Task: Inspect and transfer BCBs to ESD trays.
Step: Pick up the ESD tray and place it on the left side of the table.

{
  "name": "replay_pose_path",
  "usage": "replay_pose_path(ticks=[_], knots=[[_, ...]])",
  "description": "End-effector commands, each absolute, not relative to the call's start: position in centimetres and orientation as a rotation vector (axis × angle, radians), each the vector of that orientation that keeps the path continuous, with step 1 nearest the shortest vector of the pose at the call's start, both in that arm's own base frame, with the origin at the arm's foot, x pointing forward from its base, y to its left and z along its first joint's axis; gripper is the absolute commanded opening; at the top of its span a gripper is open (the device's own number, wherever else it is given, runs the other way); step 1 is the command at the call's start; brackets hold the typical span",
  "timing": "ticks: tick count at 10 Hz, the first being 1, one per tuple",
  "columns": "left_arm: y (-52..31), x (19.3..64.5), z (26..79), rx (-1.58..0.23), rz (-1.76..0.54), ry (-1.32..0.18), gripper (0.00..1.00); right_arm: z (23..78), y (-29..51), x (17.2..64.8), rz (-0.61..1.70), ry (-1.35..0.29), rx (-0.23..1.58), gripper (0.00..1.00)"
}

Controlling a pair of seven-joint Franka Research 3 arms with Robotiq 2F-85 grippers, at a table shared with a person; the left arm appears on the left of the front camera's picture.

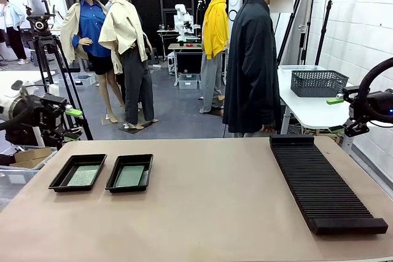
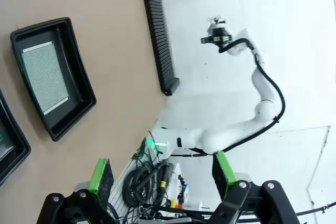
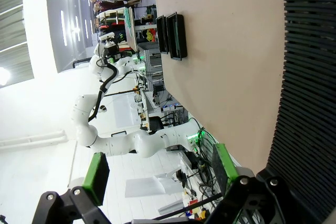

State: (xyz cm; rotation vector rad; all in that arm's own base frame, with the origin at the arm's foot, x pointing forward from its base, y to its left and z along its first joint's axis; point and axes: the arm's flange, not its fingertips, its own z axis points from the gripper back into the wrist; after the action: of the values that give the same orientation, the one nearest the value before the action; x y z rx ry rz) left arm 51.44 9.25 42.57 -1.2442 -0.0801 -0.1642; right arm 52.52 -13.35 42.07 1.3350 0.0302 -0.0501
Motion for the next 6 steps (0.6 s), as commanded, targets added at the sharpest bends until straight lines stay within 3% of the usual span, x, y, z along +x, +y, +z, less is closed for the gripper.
replay_pose_path(ticks=[1,6], knots=[[10.6,52.6,42.3,-1.296,-0.153,-0.089,1.00,42.2,-13.0,52.3,-0.060,0.025,1.329,1.00],[11.6,52.2,41.1,-1.289,-0.126,-0.073,1.00,42.2,-13.0,52.3,-0.060,0.025,1.329,1.00]])
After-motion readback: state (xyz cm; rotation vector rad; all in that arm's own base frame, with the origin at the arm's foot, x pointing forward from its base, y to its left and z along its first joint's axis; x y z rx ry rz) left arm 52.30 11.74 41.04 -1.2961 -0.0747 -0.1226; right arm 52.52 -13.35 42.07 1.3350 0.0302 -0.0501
